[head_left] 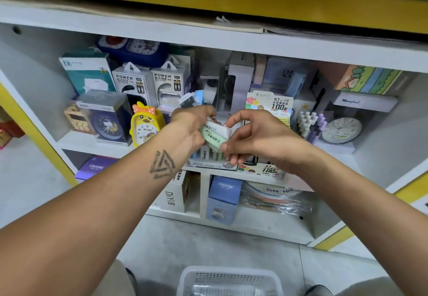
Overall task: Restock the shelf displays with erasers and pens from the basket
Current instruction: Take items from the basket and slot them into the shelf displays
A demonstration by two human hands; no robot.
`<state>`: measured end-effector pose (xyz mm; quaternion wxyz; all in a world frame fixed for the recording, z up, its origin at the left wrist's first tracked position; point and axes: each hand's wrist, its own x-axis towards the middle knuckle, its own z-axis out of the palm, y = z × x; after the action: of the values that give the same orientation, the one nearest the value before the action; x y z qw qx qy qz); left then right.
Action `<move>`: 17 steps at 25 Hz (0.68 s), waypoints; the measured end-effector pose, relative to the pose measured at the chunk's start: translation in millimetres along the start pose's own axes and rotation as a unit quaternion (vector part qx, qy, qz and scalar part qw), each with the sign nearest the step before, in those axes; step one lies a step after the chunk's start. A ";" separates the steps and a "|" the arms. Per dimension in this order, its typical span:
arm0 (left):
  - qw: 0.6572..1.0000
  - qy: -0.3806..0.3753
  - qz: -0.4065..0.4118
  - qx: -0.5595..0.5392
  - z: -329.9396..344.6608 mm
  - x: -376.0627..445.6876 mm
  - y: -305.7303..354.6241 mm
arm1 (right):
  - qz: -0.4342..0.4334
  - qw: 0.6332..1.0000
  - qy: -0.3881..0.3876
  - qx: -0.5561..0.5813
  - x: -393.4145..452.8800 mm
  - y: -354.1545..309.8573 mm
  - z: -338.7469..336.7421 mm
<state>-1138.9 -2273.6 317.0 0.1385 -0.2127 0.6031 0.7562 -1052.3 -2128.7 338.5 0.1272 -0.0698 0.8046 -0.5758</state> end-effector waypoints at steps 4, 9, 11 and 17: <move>1.000 -0.004 -0.020 0.006 -5.0 2.3 1.7 | 0.005 0.998 -0.054 -0.015 -1.5 0.0 -14.9; 0.999 0.027 0.011 -0.044 -14.9 2.8 10.4 | -0.019 0.999 -0.034 -0.014 -0.8 -3.2 -36.4; 0.998 0.036 0.021 -0.052 -20.7 3.1 12.6 | -0.023 0.999 0.035 -0.027 5.3 -3.7 -47.9; 0.997 0.031 0.032 -0.068 -31.2 -6.4 12.4 | -0.158 0.870 0.249 -0.395 49.6 12.8 -36.5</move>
<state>-1134.3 -2306.5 325.0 0.0804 -0.2258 0.5611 0.7923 -1109.8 -2104.1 331.4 -0.2083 -0.0944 0.9482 -0.2205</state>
